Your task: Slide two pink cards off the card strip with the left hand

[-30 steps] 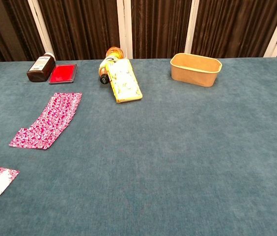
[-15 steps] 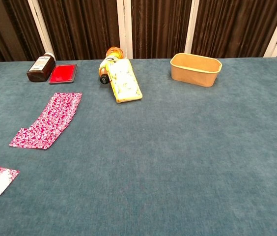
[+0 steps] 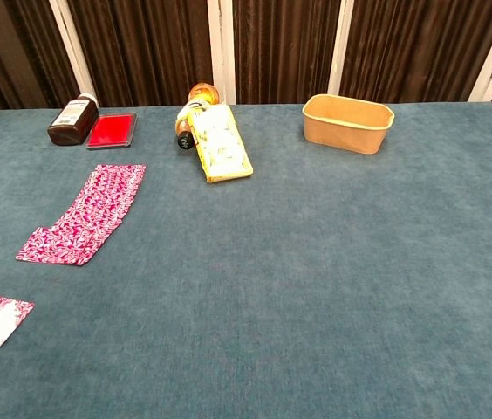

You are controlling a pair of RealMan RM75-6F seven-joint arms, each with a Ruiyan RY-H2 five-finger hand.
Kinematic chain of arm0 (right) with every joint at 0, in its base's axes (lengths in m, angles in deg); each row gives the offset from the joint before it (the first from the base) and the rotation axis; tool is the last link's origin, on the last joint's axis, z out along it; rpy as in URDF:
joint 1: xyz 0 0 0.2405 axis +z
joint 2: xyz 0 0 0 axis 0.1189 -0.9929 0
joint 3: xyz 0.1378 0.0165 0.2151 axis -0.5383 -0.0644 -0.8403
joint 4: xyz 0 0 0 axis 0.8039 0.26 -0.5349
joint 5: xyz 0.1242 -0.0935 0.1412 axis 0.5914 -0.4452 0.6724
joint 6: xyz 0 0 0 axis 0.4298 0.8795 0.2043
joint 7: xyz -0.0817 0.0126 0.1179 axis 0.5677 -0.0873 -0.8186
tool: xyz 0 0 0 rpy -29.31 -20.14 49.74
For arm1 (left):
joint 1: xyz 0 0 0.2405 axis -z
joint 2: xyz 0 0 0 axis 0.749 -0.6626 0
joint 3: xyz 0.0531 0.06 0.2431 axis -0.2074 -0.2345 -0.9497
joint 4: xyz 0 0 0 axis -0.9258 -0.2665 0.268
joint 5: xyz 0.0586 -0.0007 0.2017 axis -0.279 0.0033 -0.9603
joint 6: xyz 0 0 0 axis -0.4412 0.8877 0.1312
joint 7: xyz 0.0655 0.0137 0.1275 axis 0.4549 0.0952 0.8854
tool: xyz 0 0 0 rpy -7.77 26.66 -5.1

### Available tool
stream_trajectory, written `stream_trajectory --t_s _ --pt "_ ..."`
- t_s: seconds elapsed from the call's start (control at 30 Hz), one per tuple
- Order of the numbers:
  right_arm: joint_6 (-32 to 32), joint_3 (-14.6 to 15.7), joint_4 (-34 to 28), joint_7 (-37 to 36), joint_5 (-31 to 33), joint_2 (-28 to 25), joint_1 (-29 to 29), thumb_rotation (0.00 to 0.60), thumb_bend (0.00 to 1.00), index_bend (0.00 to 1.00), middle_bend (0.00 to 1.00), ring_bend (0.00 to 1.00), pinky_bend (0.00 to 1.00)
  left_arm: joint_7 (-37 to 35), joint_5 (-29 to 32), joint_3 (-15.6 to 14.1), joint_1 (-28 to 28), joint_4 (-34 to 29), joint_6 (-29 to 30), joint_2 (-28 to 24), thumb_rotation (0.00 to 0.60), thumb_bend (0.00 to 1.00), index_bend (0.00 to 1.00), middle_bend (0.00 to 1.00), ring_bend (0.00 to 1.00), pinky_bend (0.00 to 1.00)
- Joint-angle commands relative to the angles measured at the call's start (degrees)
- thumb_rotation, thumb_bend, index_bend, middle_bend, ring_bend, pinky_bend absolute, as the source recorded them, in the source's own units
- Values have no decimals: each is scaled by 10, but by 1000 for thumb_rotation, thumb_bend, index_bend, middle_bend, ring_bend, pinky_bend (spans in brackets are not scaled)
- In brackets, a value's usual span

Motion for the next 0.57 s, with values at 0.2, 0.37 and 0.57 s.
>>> stream_trajectory --t_s 0.2,0.37,0.57 --pt "3 -5 5 15 5 10 1 600 313 0 126 221 137 -141 -142 -18 -118 70 153 -4 600 206 120 45 0 120" --pt "8 -5 11 22 -2 15 3 600 313 0 126 221 137 -154 -180 -8 -131 100 176 2 600 206 120 46 0 118" --pt "12 -5 17 24 -13 21 5 600 312 0 126 221 137 -161 -185 2 -142 107 175 -2 600 207 120 52 0 118"
